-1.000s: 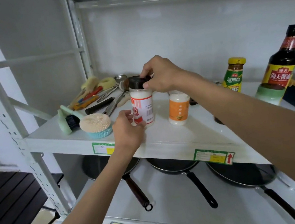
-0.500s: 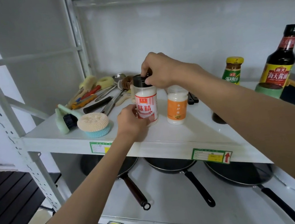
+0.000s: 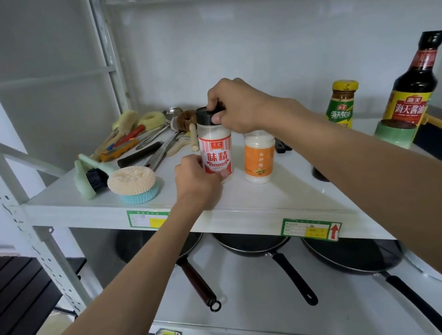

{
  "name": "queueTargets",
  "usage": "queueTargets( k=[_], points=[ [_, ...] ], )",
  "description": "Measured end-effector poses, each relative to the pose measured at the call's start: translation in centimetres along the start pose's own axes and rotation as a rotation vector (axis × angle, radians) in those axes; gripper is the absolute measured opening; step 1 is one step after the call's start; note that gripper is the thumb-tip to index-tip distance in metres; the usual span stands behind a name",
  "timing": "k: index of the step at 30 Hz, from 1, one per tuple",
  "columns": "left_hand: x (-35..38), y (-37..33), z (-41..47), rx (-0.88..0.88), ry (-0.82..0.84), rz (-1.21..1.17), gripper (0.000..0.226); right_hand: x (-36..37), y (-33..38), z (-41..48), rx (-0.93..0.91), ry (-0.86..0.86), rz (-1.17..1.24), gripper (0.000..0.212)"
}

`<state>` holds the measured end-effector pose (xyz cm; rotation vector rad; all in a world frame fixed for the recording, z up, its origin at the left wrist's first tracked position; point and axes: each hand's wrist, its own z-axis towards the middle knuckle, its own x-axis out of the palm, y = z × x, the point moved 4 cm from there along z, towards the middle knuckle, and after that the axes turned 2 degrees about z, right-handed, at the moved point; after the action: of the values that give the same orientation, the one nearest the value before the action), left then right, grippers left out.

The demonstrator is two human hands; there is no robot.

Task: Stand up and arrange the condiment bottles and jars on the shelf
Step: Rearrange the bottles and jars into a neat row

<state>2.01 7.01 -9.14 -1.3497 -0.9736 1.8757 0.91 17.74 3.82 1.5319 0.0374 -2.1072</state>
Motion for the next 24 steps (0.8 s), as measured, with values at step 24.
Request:
queueTargets(
  k=[24],
  points=[
    [4.5,-5.0,-5.8,0.237,0.204,0.096,0.035,2.1,-7.0,-9.1,0.522,-0.331,0.642,0.016]
  ],
)
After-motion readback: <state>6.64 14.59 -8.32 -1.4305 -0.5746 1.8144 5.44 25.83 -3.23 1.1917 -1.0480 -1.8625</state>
